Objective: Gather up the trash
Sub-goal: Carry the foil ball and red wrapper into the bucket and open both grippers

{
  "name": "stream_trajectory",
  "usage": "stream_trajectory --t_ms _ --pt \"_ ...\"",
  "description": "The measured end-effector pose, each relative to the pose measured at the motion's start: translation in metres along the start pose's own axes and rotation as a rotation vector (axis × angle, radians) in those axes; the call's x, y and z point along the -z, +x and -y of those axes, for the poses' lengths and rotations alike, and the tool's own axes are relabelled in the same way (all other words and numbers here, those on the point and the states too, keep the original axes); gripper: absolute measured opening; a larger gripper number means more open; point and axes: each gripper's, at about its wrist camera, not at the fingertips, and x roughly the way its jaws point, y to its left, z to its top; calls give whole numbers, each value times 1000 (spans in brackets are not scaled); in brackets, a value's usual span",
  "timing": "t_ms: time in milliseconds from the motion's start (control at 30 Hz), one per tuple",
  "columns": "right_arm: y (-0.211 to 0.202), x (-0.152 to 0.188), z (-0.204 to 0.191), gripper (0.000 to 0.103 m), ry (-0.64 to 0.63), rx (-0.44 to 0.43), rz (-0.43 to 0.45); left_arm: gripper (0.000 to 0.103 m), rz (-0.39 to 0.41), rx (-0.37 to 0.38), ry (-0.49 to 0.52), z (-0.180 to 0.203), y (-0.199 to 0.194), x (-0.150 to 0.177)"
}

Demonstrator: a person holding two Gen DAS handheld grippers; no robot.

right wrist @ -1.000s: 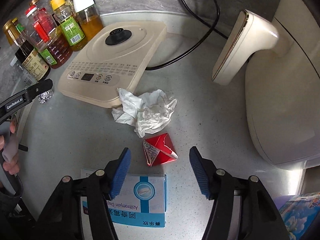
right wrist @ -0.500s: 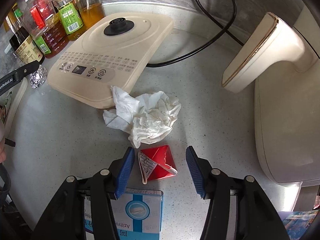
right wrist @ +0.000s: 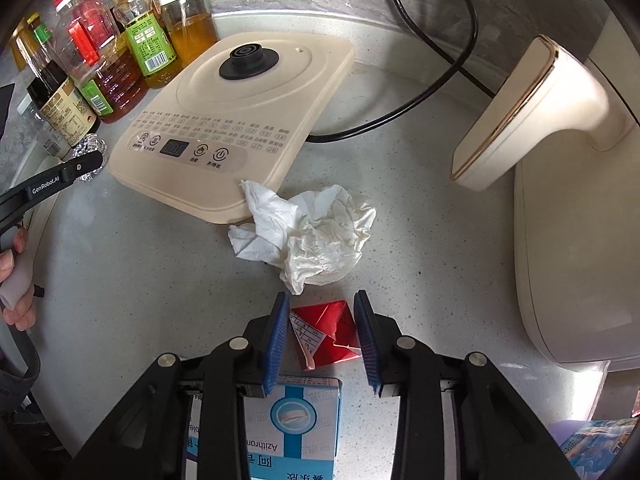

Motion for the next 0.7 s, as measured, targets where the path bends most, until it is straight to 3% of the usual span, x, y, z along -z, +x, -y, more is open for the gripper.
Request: stream_trajectory --t_ms 233,467,700 --pt "-36 5 -4 33 -2 7 60 42 41 75 39 12 -46 8" --pt "-89 20 -3 33 31 -55 130 42 81 153 98 31 -82 10" --pt "-145 38 -1 33 51 -55 222 43 120 223 125 43 -125 14"
